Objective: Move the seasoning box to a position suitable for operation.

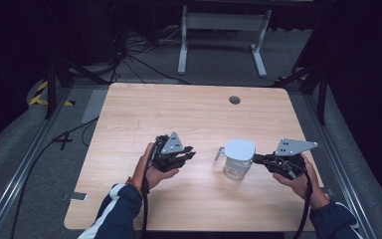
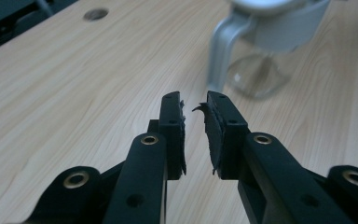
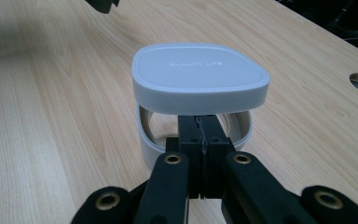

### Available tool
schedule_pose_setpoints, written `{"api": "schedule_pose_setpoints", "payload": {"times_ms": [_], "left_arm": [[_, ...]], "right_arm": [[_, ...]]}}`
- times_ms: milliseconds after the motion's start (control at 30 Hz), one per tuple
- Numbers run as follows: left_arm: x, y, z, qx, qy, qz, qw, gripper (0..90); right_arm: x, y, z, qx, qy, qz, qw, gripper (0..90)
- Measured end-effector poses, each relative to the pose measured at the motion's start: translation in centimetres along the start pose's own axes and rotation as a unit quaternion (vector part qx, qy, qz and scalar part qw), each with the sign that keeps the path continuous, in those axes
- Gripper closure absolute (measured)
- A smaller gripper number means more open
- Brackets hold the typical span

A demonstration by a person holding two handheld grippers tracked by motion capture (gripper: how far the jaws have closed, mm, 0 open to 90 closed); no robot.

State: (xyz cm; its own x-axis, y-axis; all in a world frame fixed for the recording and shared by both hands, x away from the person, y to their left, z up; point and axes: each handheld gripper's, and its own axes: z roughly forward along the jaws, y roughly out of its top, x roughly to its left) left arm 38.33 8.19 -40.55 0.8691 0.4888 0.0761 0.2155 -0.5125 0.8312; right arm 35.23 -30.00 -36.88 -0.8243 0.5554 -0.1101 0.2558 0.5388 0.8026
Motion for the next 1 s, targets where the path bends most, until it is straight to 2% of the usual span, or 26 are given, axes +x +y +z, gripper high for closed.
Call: {"api": "schedule_pose_setpoints", "payload": {"times_ms": [33,67,100,167,233,300,333,400,467,533,567,600,667,700,800,933,967,1000], "left_arm": [[0.3,-1.4,-0.9,0.009,0.013,-0.003,0.9999,75.5],[0.3,-1.4,-0.9,0.009,0.013,-0.003,0.9999,74.7],[0.5,-2.2,-1.4,0.015,0.020,-0.008,0.9996,74.7],[0.9,-3.4,-2.3,0.021,0.020,-0.023,0.9993,72.1],[1.4,-4.7,-3.5,0.028,0.035,-0.032,0.9985,71.0],[1.9,-5.8,-4.4,0.030,0.041,-0.053,0.9973,70.8],[2.2,-6.5,-4.7,0.027,0.048,-0.059,0.9967,70.5],[2.4,-7.7,-5.1,0.039,0.054,-0.072,0.9952,69.6],[2.6,-8.6,-5.2,0.045,0.052,-0.082,0.9943,68.1],[2.5,-9.2,-5.2,0.054,0.049,-0.090,0.9933,66.4],[2.5,-9.4,-5.2,0.057,0.049,-0.084,0.9935,66.0],[2.3,-9.6,-5.3,0.060,0.048,-0.089,0.9931,65.6],[2.2,-9.8,-5.4,0.060,0.047,-0.090,0.9930,64.2],[2.0,-10.0,-5.3,0.060,0.043,-0.098,0.9925,63.9],[1.7,-10.4,-5.4,0.069,0.039,-0.095,0.9923,60.5],[1.5,-10.9,-5.7,0.069,0.042,-0.102,0.9915,57.3],[1.4,-11.0,-5.8,0.069,0.042,-0.098,0.9918,56.6],[1.3,-11.1,-5.8,0.069,0.042,-0.104,0.9913,56.3]], "right_arm": [[0.0,0.1,-0.1,-0.002,-0.001,-0.001,1.0000,89.7],[0.0,0.1,-0.1,-0.002,-0.001,-0.001,1.0000,89.7],[0.0,0.1,-0.1,-0.003,0.000,-0.002,1.0000,89.7],[-0.2,0.2,-0.1,-0.004,0.001,0.001,1.0000,89.7],[-0.2,0.2,0.1,-0.003,0.001,0.001,1.0000,89.7],[-0.2,0.3,0.1,-0.003,0.000,-0.001,1.0000,89.7],[-0.3,0.4,0.2,-0.004,-0.001,-0.002,1.0000,89.7],[-0.3,0.5,0.3,-0.004,0.000,0.000,1.0000,89.7],[-0.3,0.6,0.4,-0.005,0.001,-0.001,1.0000,89.7],[-0.3,0.8,0.5,-0.009,0.002,-0.002,1.0000,89.7],[-0.3,1.0,0.5,-0.010,0.002,-0.003,0.9999,89.7],[-0.4,1.1,0.6,-0.013,0.003,-0.005,0.9999,89.7],[-0.4,1.3,0.7,-0.016,0.007,-0.006,0.9998,89.7],[-0.4,1.4,0.8,-0.017,0.007,-0.007,0.9998,89.7],[-0.6,1.7,1.0,-0.021,0.006,-0.010,0.9997,89.7],[-0.7,2.1,1.1,-0.026,0.007,-0.013,0.9996,89.7],[-0.7,2.2,1.2,-0.026,0.008,-0.016,0.9995,89.7],[-0.7,2.3,1.2,-0.027,0.008,-0.016,0.9995,89.7]]}}
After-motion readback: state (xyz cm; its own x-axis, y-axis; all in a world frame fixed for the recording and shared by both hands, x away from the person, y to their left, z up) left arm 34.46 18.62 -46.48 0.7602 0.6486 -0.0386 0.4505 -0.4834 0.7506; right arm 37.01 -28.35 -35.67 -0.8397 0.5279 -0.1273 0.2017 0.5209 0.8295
